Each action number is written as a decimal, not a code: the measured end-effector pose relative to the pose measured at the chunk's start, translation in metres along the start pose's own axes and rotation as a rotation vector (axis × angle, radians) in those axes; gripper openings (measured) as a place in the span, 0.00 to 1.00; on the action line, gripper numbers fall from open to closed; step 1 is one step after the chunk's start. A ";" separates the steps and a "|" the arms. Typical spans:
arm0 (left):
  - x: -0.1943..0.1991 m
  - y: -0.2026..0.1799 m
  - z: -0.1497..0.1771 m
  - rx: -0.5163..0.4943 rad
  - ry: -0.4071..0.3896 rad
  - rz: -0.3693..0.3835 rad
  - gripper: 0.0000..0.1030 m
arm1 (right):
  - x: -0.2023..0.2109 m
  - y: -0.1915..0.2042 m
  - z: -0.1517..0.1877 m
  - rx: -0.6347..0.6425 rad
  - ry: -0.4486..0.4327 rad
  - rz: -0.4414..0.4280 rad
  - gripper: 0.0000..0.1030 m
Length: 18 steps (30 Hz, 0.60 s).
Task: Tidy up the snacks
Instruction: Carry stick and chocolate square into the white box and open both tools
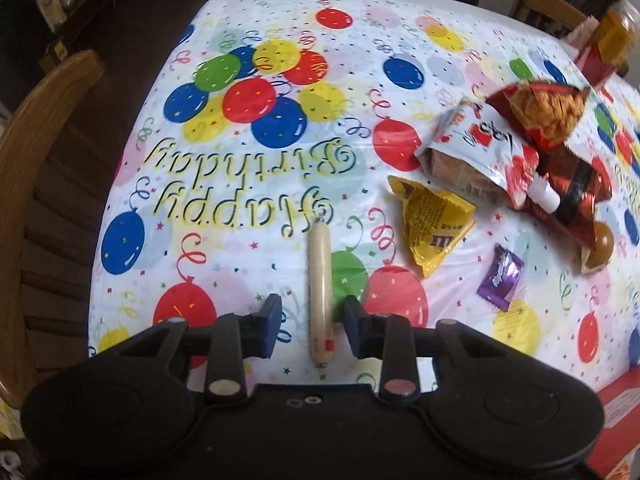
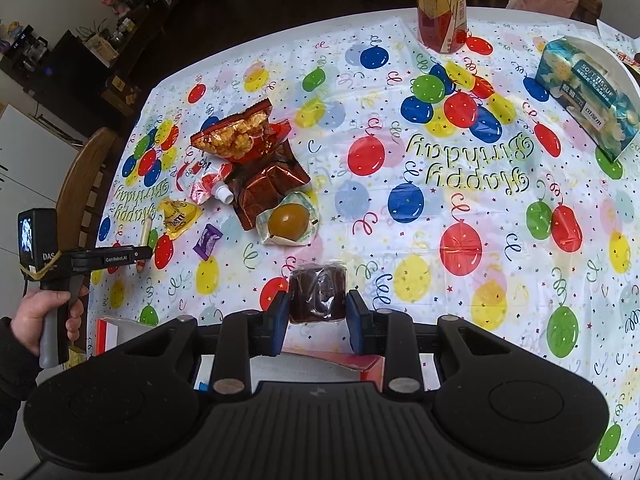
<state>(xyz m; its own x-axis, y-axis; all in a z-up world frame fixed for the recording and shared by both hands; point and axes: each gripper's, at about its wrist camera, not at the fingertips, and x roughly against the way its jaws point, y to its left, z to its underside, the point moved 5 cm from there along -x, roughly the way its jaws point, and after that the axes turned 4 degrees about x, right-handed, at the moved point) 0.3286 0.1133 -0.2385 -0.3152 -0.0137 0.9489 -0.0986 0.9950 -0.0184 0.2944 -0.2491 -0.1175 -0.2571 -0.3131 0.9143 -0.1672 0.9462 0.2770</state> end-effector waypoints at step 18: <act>0.042 0.010 0.015 0.075 -0.009 0.089 0.08 | 0.017 0.016 0.024 0.026 -0.002 -0.019 0.29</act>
<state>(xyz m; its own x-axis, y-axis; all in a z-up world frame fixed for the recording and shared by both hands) 0.2996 0.1215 -0.2033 -0.3343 0.0732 0.9396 -0.1401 0.9820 -0.1264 0.2648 -0.2410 -0.1046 -0.2557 -0.3308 0.9084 -0.1971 0.9377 0.2860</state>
